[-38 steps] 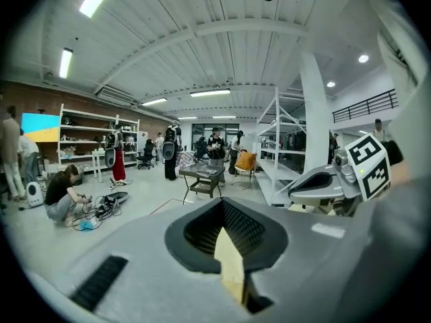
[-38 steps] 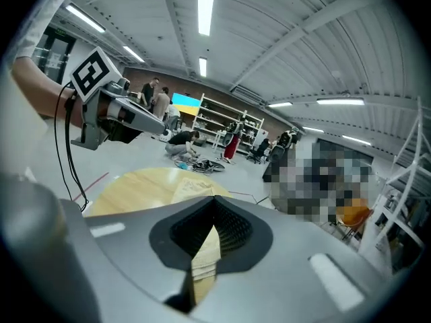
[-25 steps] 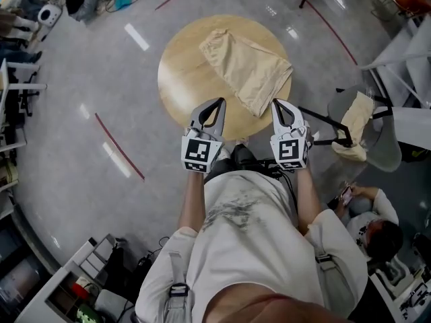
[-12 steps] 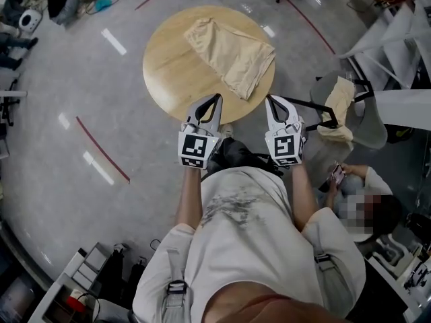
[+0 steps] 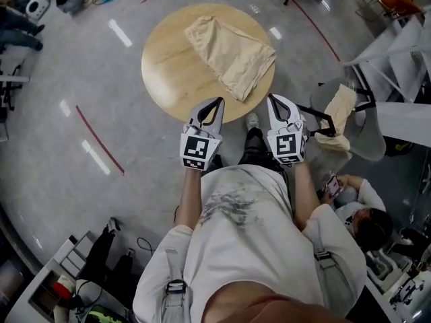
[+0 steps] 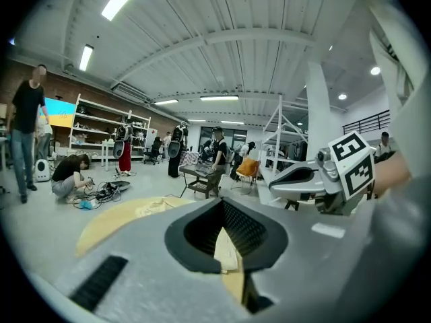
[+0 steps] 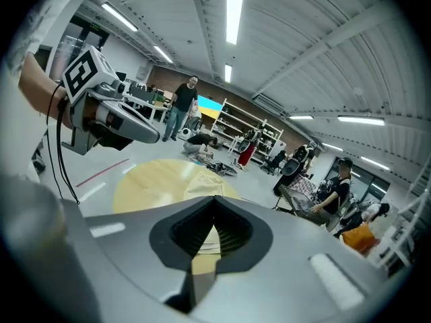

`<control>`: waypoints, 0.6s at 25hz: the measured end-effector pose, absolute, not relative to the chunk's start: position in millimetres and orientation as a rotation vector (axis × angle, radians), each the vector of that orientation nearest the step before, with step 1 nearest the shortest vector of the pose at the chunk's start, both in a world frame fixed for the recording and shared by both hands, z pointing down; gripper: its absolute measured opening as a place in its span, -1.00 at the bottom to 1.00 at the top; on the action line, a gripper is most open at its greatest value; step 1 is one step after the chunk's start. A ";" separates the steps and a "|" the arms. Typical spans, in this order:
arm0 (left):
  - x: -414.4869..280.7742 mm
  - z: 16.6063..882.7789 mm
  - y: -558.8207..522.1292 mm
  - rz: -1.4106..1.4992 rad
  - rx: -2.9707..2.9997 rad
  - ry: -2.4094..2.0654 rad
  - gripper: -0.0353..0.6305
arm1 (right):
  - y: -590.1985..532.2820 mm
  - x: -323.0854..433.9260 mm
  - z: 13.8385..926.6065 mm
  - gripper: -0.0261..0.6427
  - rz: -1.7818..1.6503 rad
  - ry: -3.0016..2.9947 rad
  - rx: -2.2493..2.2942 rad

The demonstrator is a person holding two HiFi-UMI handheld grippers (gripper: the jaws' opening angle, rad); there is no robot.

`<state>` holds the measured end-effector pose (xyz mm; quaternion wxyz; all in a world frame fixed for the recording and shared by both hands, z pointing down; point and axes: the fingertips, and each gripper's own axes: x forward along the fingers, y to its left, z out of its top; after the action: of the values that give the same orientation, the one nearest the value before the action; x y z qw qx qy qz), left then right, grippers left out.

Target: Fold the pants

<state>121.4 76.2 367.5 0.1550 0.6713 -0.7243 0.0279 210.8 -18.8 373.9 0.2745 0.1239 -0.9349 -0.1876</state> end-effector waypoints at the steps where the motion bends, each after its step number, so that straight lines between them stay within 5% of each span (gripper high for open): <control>1: 122.8 370.8 69.7 0.084 1.906 -2.084 -0.87 | -27.0 210.7 378.9 -0.90 -0.502 -2.517 0.306; 15: 130.7 445.7 -17.8 0.108 1.562 -2.226 -0.87 | -150.4 187.3 446.8 -0.90 -0.536 -2.515 -0.115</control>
<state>130.7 -17.8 445.7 0.2087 0.5612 -0.8000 0.0389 187.3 -150.4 446.8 0.2802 -0.0428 -0.9379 -0.2000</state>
